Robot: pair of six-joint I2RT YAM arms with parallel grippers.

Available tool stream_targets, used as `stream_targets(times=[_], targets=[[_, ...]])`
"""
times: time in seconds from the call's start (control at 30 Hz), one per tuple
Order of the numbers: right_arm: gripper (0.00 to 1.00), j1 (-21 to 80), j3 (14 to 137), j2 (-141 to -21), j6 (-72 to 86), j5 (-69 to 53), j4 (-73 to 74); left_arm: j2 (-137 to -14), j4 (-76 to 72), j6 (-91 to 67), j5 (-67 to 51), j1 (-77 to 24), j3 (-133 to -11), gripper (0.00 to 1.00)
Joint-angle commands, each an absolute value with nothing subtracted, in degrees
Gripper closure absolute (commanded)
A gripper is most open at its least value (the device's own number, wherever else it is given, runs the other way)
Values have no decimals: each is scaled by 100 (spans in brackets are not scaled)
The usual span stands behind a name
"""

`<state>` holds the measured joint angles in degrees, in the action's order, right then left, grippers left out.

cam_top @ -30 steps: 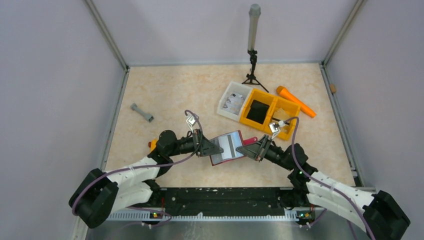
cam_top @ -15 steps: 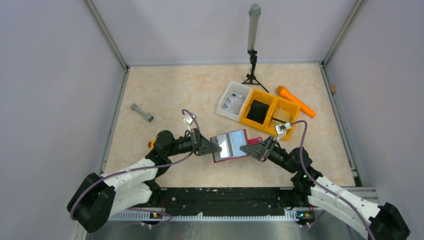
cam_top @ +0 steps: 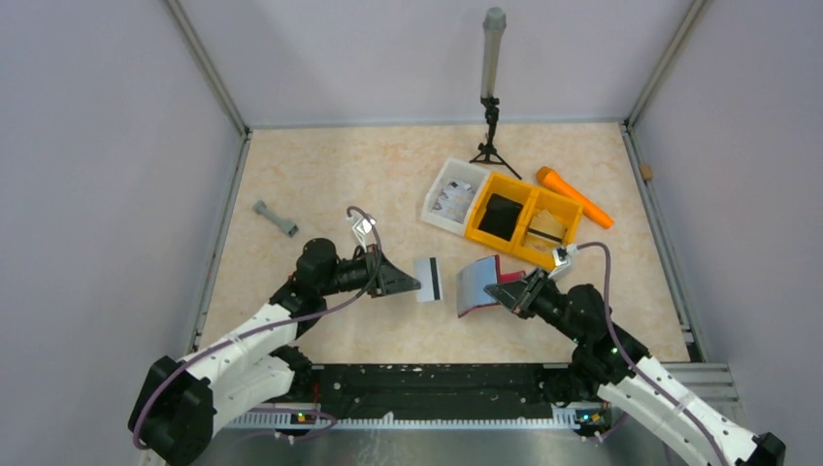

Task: Take the credit cards out of the card holder
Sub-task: Remove the credit card from the card holder, then place the credit card in the storage box.

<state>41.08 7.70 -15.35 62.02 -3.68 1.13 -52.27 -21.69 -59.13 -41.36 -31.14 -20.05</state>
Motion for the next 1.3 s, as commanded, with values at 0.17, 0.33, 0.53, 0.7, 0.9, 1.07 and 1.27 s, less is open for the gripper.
stream_targets(times=[0.17,0.33,0.53,0.7,0.9,1.07,1.27], targets=[[100,4056,2896,-1154,4806,1310,3017,-6168,-1547,-4954,-3552,-3093,-3098,100],[100,4052,3963,-1209,4410,2138,3622,-6983,-1883,-5238,-2740,-3160,-3650,100],[100,4052,4440,-1122,4238,2565,3517,-7999,-3175,-6541,-1281,-3353,-4060,100],[100,4052,4407,-995,4228,2501,3322,-8929,-4195,-7650,336,-3617,-4343,100],[100,4052,4422,-821,4214,2527,3293,-9989,-4255,-8207,1442,-4036,-5317,100],[100,4052,4482,-810,4208,2436,3324,-10697,-3426,-8730,1923,-4140,-6177,100],[100,4052,4469,-765,4181,2319,3329,-11392,-3147,-8832,2225,-4140,-6945,100]])
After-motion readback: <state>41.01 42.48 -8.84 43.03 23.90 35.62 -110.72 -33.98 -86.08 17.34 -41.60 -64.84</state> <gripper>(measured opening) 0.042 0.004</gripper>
